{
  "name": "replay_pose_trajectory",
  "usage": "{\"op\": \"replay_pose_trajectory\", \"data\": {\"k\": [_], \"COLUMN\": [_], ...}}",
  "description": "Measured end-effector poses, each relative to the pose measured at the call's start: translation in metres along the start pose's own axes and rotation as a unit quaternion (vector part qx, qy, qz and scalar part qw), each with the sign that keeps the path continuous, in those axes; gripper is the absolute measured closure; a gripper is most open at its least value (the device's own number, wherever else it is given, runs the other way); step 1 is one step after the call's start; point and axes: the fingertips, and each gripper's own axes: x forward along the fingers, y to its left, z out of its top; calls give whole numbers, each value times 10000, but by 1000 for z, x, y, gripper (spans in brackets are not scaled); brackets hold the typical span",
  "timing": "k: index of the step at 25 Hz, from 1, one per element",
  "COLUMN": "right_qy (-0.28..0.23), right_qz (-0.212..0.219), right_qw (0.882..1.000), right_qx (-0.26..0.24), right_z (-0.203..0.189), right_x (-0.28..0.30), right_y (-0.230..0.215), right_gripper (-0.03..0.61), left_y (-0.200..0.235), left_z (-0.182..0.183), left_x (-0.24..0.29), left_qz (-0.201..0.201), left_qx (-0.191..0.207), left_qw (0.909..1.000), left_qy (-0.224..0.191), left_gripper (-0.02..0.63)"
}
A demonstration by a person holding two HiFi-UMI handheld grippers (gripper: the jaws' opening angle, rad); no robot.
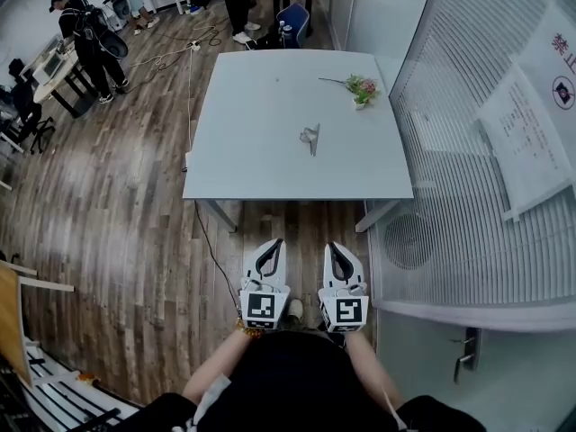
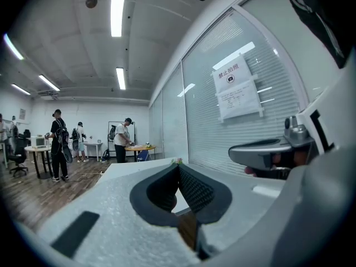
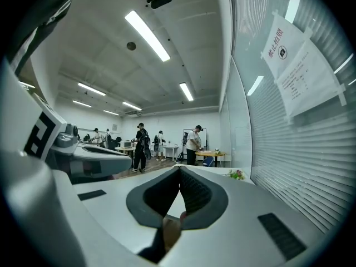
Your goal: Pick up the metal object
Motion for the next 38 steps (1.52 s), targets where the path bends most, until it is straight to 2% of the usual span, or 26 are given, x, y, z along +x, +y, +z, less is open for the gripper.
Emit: {"op": "replay_pose_trajectory", "data": {"k": [9, 16, 26, 38], "right_qy": [183, 298, 342, 426], "right_qz": [-238, -425, -355, -394], "right_qw": [9995, 9983, 9975, 9961], "right_qx": [-117, -260, -502, -661], "right_z": [-6, 4, 23, 31], "right_x": [37, 81, 165, 242], "right_y": [-33, -57, -56, -47], "right_gripper": [577, 577, 577, 577], "left_y": [2, 21, 80, 153], "left_z": [-9, 4, 7, -6], "left_x": [53, 108, 164, 204], "left_qz": [-273, -547, -526, -395], "left_qx": [-152, -220, -444, -649], "left_qw": [9995, 9982, 9975, 9971], "left_qy": [20, -64, -129, -83], "left_gripper": [607, 607, 607, 607]}}
